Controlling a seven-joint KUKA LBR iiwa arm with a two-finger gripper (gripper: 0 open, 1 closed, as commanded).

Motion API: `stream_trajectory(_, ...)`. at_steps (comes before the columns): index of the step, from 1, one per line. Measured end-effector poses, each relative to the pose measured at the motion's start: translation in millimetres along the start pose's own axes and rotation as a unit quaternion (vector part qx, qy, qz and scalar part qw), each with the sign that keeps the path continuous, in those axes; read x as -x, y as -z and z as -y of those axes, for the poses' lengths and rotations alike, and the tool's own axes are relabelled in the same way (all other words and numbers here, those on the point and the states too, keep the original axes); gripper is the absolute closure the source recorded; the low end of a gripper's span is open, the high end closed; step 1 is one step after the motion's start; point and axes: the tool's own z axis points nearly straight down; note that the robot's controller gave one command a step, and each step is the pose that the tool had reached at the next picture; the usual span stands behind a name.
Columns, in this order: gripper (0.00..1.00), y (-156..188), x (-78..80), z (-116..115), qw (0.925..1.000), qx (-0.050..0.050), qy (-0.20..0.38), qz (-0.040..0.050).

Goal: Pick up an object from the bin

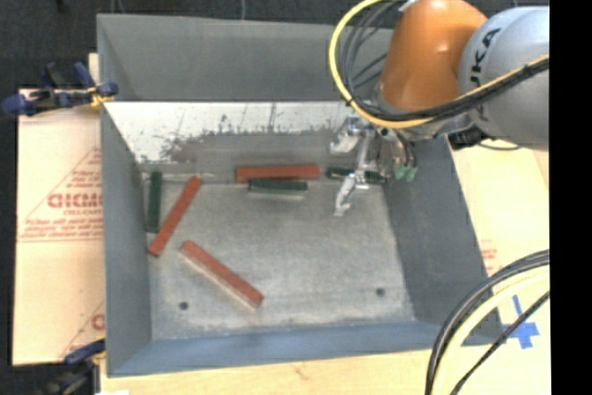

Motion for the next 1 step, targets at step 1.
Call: stream_trajectory(1,0.0,-23.7,-4.3,-39.5,0.9998,0.0,0.022,-0.0029)
